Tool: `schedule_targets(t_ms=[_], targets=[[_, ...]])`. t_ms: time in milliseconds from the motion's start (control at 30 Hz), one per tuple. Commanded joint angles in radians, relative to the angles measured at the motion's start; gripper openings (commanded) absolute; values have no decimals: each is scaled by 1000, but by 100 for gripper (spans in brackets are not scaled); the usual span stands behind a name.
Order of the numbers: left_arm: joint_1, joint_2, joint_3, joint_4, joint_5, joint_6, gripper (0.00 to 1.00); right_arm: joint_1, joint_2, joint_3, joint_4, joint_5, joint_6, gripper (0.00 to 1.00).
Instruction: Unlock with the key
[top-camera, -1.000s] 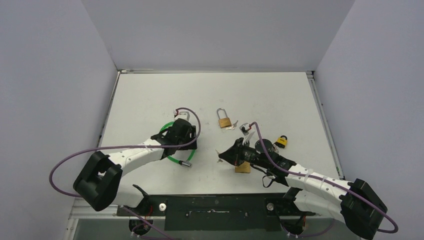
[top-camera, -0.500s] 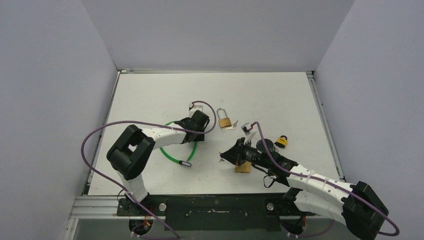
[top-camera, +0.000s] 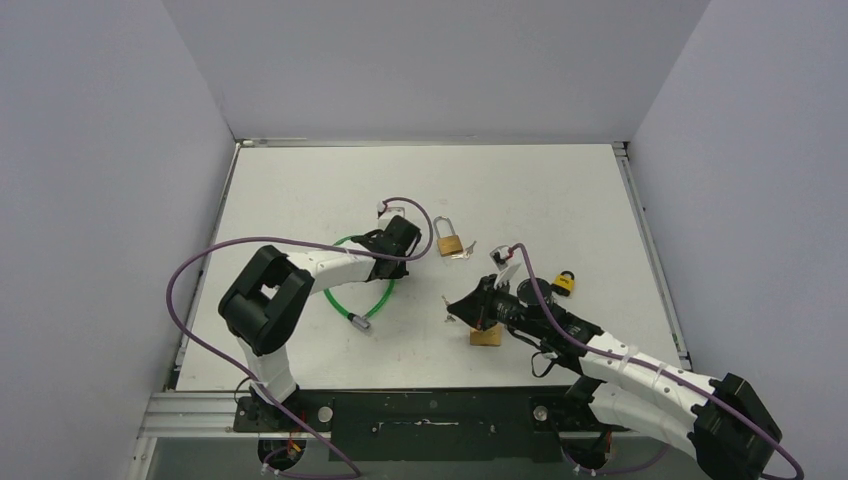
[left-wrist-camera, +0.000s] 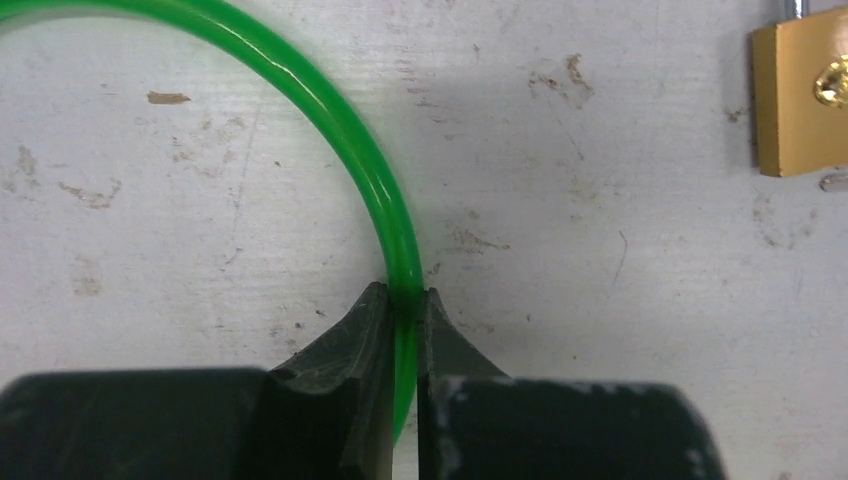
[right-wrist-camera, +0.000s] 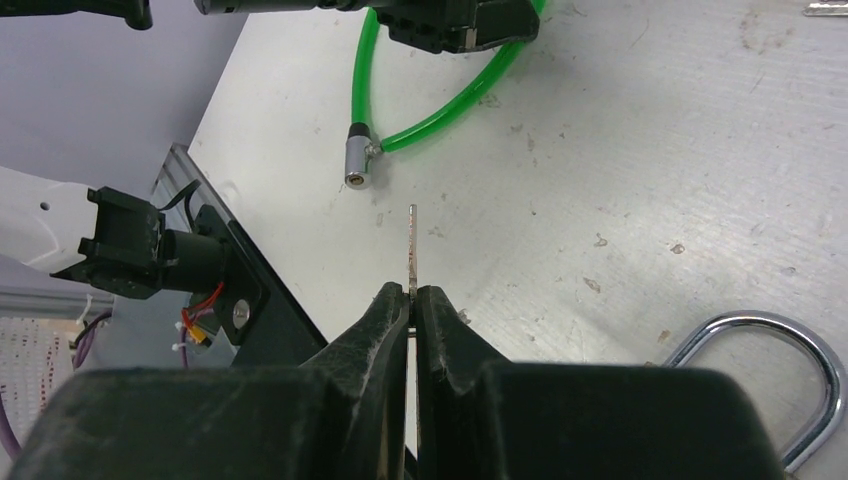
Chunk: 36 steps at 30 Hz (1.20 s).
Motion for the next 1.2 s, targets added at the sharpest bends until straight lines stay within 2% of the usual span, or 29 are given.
schedule_targets(t_ms=[0,333,433,700,967,1167], targets=[[-5,-64,-1,31,169,39,0,-16,-44,22,-1,47,6,0],[-18,-329,-77,318,375,46,0,-40,-66,27,-31,84,22,0],[-27,-407,-173,484,437,64,0,-48,-72,28,-33,98,35,0],[-29,-526,-458,839,479,-6,0,-66,-52,56,-86,158,47,0],[-25,-642,-659,998,451,-47,0,-69,-20,59,-78,167,71,0],[-25,-682,-633,981,486,-45,0,-69,25,72,-50,150,69,0]])
